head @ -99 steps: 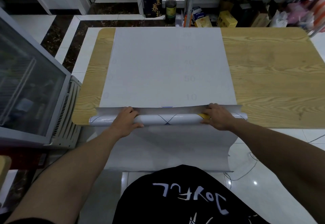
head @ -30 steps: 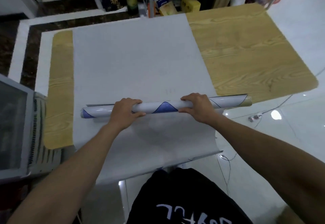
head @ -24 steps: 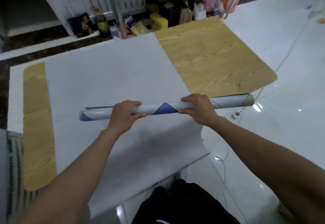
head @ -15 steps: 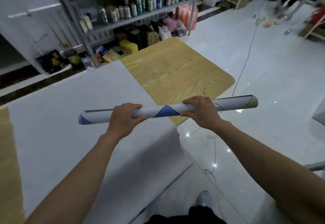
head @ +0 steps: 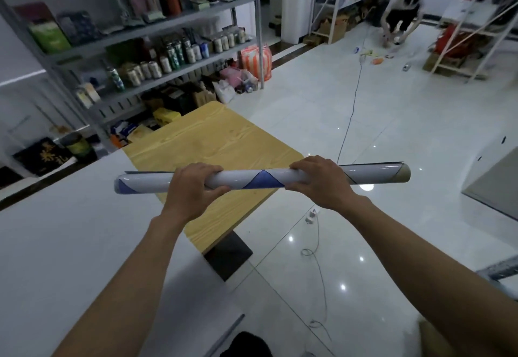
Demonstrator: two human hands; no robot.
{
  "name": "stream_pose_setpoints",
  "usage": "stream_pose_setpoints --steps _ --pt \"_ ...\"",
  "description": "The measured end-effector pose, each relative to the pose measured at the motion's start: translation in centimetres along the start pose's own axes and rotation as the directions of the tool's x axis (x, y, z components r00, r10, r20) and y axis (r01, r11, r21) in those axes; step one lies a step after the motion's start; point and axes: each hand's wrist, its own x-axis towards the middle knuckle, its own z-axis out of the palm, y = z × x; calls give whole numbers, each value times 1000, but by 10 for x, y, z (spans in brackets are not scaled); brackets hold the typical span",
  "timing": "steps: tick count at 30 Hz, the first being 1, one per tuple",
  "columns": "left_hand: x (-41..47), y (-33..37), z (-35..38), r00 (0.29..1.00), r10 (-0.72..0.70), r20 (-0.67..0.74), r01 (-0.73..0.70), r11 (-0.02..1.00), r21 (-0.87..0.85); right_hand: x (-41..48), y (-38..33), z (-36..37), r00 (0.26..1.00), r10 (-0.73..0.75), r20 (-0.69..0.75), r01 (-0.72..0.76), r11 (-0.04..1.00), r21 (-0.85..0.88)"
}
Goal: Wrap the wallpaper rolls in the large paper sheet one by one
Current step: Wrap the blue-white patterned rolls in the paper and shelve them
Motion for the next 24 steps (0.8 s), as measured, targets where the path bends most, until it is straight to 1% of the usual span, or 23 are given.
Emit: stream_pose_setpoints --steps 3,7,10,13,19,24 --pt "30 21 11 1000 4 9 -4 1000 -13 12 30 -14 1000 6 -14 -6 1000 -7" --pt "78 33 24 1000 11 25 -10 999 -32 42 64 -33 1000 11 19 -10 1000 -20" --pt "118 34 35 1000 2 16 0 995 -99 74 87 -45 1000 22 20 -21 1000 -19" --pt "159 32 51 1000 -3 -6 2 988 -154 106 107 -52 997 68 -29 -67 997 39" --pt "229 36 76 1000 -11 -27 5 982 -190 155 144 -61 981 172 -93 -161 980 117" --pt "272 39 95 1000 14 -4 -14 982 -187 179 171 -59 968 232 -95 -214 961 174"
